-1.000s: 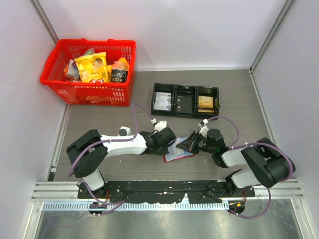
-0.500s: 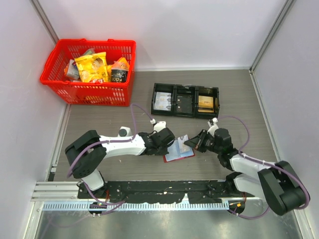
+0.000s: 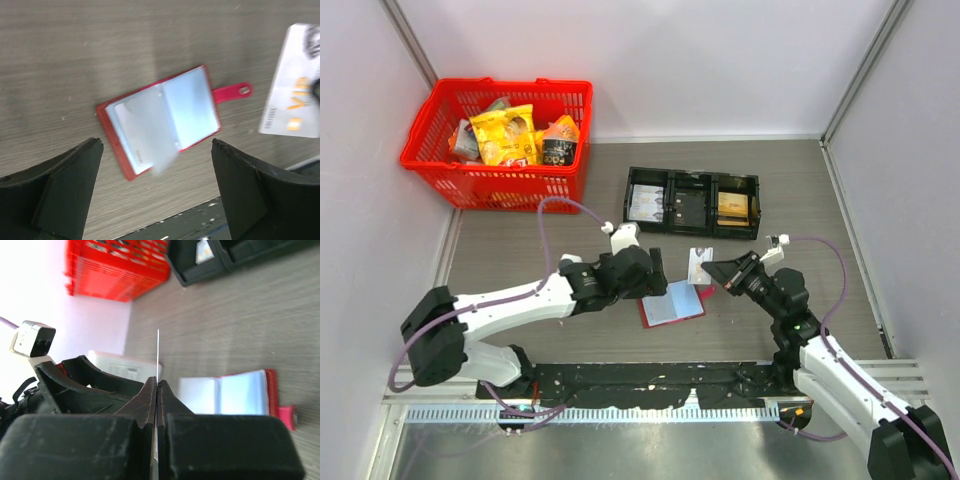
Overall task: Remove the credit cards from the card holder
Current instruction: Place the credit card in the storage box.
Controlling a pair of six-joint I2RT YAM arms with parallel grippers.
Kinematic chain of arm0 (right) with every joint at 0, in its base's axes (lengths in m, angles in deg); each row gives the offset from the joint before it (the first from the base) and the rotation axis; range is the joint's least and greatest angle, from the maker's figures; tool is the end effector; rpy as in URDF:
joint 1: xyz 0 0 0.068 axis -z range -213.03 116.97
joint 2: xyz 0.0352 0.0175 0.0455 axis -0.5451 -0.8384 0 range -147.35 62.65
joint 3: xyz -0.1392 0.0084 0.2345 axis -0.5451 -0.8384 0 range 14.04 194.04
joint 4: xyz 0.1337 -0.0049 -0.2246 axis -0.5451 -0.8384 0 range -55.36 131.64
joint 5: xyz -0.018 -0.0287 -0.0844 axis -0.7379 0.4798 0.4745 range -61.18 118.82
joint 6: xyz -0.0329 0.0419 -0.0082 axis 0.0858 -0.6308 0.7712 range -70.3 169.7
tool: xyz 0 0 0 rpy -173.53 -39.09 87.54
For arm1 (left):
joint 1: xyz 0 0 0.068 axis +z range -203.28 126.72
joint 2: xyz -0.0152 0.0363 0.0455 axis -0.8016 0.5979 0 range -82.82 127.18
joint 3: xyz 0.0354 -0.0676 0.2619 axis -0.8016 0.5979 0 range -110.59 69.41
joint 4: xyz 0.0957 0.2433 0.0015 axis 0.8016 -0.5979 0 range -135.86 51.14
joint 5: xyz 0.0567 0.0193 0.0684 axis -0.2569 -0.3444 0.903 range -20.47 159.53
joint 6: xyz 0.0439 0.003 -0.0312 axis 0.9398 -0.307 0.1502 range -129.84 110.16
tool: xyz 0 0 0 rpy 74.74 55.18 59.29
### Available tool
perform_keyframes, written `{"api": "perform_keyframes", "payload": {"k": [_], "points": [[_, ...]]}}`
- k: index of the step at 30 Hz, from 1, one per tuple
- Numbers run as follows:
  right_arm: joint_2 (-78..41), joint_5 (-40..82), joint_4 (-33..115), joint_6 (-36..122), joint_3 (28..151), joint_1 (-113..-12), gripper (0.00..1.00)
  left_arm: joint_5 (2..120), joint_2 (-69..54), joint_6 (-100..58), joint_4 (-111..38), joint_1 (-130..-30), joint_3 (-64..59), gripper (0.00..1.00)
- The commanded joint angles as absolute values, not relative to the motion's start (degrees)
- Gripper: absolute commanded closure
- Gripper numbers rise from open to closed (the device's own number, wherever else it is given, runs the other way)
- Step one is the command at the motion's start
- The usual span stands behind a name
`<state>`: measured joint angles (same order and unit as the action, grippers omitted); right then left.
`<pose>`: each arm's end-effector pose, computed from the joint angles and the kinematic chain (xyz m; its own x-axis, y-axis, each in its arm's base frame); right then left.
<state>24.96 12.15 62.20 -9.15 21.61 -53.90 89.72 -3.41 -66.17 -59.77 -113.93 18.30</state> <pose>0.1456 0.0664 0.1860 -0.5986 0.6493 -0.4692 -0.1805 0.4614 0.8687 0.1508 -0.2432 0.2283 -0.7946 -0.1806 -0.5796 0.0833 0.9133 -0.3987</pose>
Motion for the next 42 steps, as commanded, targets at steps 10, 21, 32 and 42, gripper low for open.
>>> {"api": "perform_keyframes", "payload": {"k": [10,21,32,42], "points": [[29.9,24.1,84.5,-23.6,20.2,-54.9,0.99,87.6,-17.8,-67.1,-31.1,-114.1,24.2,0.01],[32.1,27.1,88.2,-28.2,19.2,-56.4,0.99,76.1,-9.9,-68.7,-7.2,-114.1,23.9,0.13],[33.6,25.7,88.9,-28.0,19.2,-56.3,0.99,70.9,-4.7,-67.8,-6.9,-114.1,20.2,0.37],[33.2,24.5,91.1,-29.3,19.0,-56.3,0.99,68.0,-3.5,-64.9,-6.5,-113.8,18.4,0.52]]}}
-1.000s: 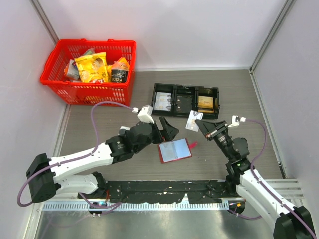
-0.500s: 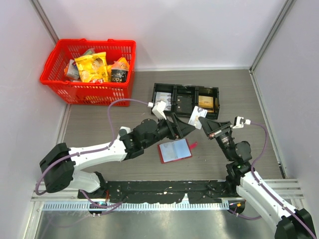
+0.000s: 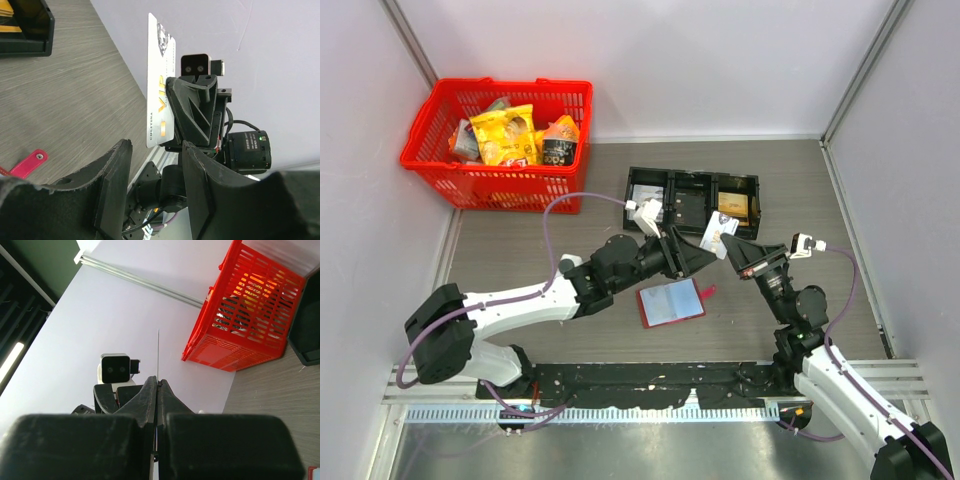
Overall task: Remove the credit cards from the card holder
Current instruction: Place the credit card in the storage box.
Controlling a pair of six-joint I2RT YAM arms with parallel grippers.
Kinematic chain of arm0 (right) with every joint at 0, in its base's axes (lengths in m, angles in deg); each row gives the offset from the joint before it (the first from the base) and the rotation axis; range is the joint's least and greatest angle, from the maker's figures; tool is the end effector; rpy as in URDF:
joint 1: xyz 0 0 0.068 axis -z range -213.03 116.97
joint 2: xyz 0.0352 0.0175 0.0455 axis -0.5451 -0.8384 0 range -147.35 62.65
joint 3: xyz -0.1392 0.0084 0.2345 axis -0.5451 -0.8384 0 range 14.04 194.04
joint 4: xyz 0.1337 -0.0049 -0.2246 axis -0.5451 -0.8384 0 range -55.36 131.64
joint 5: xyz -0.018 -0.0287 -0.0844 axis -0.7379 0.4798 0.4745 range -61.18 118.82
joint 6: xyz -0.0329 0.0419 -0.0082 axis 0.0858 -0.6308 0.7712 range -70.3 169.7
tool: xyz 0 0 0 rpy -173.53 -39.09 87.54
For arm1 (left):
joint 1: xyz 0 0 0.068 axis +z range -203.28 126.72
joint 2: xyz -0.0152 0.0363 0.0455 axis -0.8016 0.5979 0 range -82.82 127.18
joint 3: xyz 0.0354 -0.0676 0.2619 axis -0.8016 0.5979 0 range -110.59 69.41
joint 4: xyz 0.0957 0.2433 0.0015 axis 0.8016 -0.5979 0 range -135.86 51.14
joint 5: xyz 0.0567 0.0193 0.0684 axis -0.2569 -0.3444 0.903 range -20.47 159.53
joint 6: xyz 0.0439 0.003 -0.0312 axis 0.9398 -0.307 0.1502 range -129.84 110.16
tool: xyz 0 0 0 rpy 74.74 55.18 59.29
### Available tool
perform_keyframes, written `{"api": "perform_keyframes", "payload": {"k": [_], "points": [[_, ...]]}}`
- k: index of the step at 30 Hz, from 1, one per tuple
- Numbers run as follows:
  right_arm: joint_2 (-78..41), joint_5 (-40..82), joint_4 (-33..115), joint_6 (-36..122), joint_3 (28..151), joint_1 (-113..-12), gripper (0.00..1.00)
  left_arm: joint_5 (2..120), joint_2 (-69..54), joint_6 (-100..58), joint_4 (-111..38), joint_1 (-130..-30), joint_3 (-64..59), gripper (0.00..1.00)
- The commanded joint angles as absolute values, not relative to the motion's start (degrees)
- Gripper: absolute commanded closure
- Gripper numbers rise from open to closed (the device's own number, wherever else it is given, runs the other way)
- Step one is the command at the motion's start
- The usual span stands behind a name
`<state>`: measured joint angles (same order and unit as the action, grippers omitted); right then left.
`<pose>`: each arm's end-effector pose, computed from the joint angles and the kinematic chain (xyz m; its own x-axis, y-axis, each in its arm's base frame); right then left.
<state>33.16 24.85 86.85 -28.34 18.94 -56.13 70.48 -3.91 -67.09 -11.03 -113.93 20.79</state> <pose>0.1282 0.0573 0.2347 -0.3741 0.9015 -0.2177 -0.4104 0.0496 0.9106 0.1576 -0.2791 0.2961 -0.7376 -0.4041 -0.5410 0.4492 0.3046 -0.8399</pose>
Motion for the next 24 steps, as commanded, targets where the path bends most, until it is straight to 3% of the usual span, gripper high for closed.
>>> {"api": "perform_keyframes", "payload": {"k": [1,14,21,24], "points": [[33.2,24.4,91.1,-29.5,19.0,-56.4,0.99,67.9,-3.4,-64.7,-6.3,-113.8,18.3,0.52],[32.2,22.9,91.8,-30.0,18.8,-56.4,0.99,67.1,-3.2,-62.8,-5.6,-112.3,17.6,0.68],[31.5,22.6,92.4,-29.8,18.6,-56.3,0.99,66.5,-3.5,-63.8,-5.2,-111.3,18.3,0.85],[30.8,22.1,93.0,-29.8,18.3,-56.4,0.99,66.2,-3.8,-64.7,-4.1,-110.3,19.3,1.00]]}}
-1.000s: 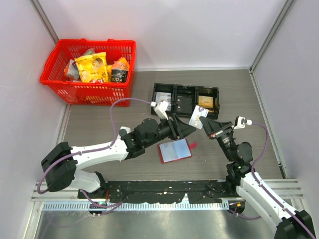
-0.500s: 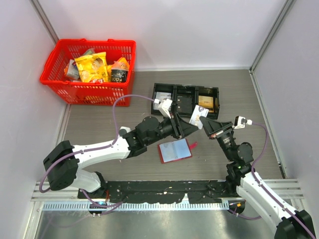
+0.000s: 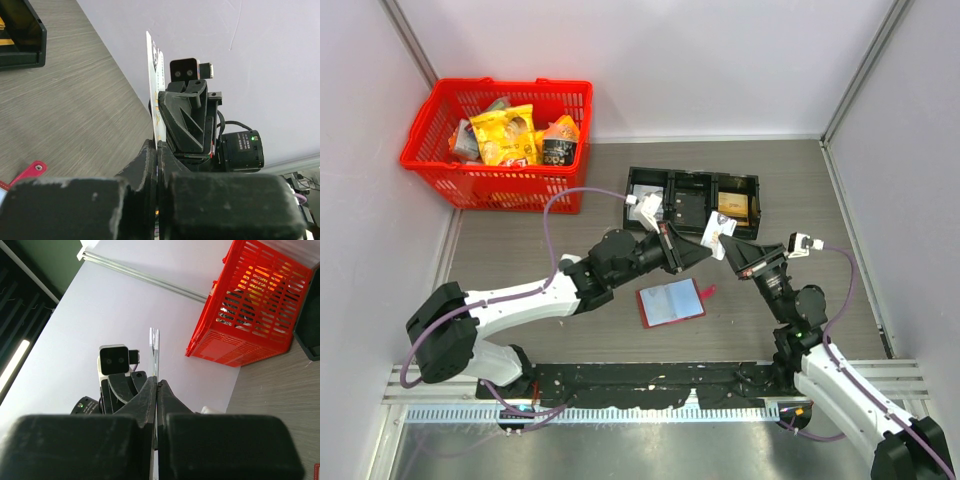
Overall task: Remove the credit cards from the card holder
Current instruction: Place the credit card in the storage box.
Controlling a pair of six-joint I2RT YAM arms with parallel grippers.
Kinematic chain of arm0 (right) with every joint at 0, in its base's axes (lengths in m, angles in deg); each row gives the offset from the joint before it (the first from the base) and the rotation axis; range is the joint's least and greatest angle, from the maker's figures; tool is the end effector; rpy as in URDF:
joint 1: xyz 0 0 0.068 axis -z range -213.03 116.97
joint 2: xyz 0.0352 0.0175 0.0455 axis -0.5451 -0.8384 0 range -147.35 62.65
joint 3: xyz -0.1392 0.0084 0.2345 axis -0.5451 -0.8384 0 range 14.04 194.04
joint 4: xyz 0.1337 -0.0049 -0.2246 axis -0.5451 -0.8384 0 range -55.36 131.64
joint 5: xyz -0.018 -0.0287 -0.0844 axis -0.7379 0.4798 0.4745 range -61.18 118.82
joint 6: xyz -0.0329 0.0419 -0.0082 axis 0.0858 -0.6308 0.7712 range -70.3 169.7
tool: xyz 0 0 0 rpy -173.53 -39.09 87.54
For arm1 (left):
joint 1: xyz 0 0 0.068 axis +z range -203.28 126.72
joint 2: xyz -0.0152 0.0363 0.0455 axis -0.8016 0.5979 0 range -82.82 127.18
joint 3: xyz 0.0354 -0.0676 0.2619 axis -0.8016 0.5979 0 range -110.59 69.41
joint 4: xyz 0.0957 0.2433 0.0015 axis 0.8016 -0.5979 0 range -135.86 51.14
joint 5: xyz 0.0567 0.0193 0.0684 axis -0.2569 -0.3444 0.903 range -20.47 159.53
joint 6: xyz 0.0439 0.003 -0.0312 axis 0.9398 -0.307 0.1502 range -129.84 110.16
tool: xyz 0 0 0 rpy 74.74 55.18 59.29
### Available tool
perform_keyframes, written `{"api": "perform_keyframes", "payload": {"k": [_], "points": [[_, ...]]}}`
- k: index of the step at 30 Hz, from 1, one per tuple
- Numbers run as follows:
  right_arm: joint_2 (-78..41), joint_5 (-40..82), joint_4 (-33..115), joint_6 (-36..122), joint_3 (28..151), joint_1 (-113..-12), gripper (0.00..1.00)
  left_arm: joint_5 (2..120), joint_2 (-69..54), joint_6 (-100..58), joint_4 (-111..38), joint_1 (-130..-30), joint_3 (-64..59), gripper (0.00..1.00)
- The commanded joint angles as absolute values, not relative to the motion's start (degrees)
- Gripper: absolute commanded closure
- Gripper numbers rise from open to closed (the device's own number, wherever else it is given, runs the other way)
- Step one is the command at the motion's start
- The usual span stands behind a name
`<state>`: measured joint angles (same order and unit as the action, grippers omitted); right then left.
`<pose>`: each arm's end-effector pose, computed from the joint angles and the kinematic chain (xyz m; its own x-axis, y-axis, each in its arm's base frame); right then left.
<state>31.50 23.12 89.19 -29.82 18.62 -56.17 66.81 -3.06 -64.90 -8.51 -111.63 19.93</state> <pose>0.1293 0.0591 0.2334 -0.4085 0.8895 -0.2047 -0.4104 0.0213 0.9117 0.1688 -0.2771 0.3017 -0.7171 -0.3971 -0.5727 0.5016 0.2764 -0.8198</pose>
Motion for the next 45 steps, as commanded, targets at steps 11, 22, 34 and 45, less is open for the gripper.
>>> {"api": "perform_keyframes", "payload": {"k": [11,22,34,45], "points": [[37.0,21.9,78.1,-24.4,18.0,-56.3,0.36,51.1,-6.3,-61.6,-20.0,-95.9,18.8,1.00],[47.4,23.4,43.2,-1.5,27.0,-56.3,0.32,48.2,9.2,-14.1,-74.6,-87.6,-12.5,1.00],[44.8,21.6,36.5,8.1,32.0,-56.3,0.32,47.7,30.5,7.0,-90.8,-81.2,-35.2,1.00],[43.9,20.8,36.1,8.0,30.9,-56.2,0.32,44.2,45.1,17.8,-100.9,-80.3,-50.7,1.00]]}}
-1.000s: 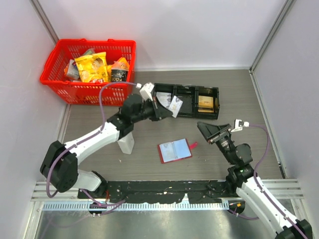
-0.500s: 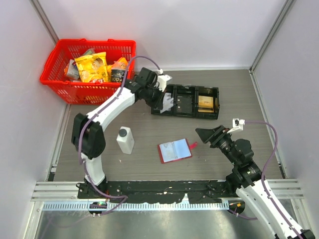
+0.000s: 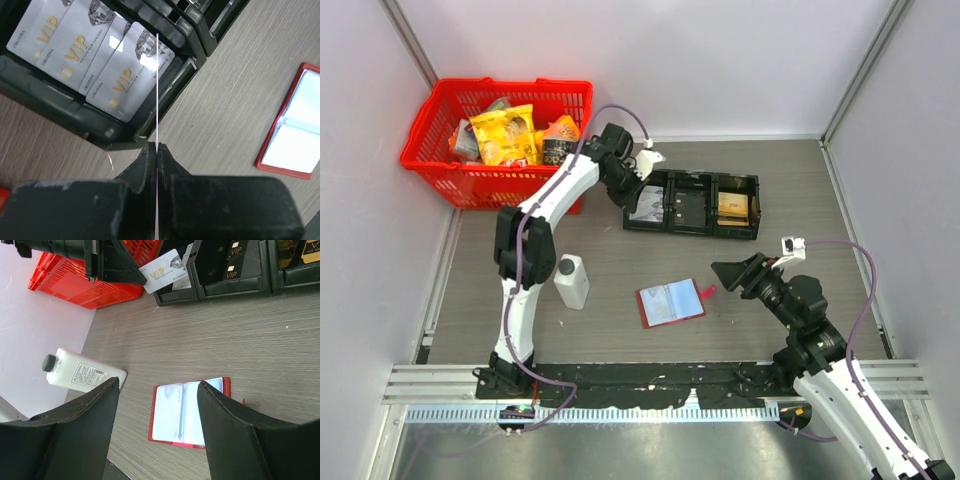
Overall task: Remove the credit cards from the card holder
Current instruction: Place the credit card in the storage box.
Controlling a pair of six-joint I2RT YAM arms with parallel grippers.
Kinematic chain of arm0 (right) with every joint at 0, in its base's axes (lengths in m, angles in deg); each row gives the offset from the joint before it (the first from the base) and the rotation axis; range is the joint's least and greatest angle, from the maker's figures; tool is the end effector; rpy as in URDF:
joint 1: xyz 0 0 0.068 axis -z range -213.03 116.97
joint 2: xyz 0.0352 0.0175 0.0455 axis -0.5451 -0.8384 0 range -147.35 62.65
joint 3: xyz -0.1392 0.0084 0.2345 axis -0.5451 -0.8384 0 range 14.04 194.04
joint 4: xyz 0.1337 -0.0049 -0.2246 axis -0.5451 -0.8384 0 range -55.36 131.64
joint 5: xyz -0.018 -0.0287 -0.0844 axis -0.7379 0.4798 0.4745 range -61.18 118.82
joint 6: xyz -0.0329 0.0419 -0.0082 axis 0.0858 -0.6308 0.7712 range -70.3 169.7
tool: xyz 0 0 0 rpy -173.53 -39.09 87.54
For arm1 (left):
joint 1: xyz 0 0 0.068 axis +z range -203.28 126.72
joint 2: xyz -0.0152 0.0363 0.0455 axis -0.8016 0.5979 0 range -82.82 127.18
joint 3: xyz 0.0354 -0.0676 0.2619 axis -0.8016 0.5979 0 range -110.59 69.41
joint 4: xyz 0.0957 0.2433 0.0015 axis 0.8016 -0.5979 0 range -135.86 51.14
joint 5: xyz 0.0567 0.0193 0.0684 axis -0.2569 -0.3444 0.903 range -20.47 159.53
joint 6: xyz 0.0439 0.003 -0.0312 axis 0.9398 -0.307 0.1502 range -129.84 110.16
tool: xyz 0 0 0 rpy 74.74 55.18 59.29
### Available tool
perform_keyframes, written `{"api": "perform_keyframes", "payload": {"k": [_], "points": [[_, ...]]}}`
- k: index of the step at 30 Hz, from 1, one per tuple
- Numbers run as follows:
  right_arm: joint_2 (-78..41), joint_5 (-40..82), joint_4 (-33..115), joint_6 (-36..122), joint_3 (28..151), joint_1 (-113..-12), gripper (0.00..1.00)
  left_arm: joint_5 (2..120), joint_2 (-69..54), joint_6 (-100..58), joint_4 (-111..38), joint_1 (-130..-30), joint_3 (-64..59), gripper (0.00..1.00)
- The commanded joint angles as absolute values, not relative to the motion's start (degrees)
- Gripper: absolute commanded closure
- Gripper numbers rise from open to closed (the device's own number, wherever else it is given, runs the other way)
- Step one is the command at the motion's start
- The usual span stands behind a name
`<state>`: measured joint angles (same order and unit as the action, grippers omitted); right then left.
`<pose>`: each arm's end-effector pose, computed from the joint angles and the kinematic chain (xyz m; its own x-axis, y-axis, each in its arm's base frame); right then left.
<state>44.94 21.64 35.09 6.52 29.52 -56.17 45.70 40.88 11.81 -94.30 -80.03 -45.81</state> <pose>0.1120 0.0527 0.2276 -0.4469 0.5474 -0.7075 -0.2711 0.6708 0.6903 0.4083 -0.2220 0.2606 -0.5352 0.6476 -0.5424 0.8259 0.5359 -0.1751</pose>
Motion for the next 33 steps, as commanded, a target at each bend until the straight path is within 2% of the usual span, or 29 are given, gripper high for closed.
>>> {"api": "perform_keyframes", "payload": {"k": [1,9,10,13,15,18,25,28,29,31,33], "points": [[43.8,20.8,36.1,8.0,30.8,-56.4,0.32,44.0,46.4,18.5,-102.2,-80.3,-52.4,1.00],[40.1,19.3,37.5,8.9,30.8,-56.3,0.32,43.8,49.8,19.9,-100.8,-80.3,-56.2,0.99],[39.3,19.2,37.4,9.6,31.3,-56.3,0.32,44.3,49.8,19.6,-100.2,-80.3,-56.4,0.93],[36.8,18.5,36.4,11.0,32.4,-56.4,0.32,46.5,48.7,19.2,-98.1,-80.4,-56.4,0.89],[34.4,17.1,35.8,12.3,33.5,-56.3,0.32,47.9,48.4,19.0,-96.9,-80.3,-56.5,0.77],[30.9,15.0,35.5,14.0,35.5,-56.3,0.32,49.0,47.3,18.5,-95.2,-80.4,-56.6,0.74],[25.1,11.6,33.6,18.1,39.4,-56.4,0.32,51.0,39.2,12.0,-87.8,-80.4,-52.7,0.44],[23.0,11.6,33.7,19.0,40.4,-57.0,0.32,55.3,31.5,6.7,-82.6,-80.4,-47.8,0.23],[21.9,11.9,33.8,19.6,40.7,-57.4,0.32,57.3,28.6,4.6,-81.1,-80.4,-45.8,0.18],[20.0,13.2,34.3,20.8,40.8,-59.0,0.32,65.9,23.1,-2.1,-76.9,-80.3,-41.9,0.15],[17.5,16.3,34.0,22.1,41.7,-61.9,0.32,78.2,17.9,-11.4,-75.8,-80.2,-37.8,0.02]]}}
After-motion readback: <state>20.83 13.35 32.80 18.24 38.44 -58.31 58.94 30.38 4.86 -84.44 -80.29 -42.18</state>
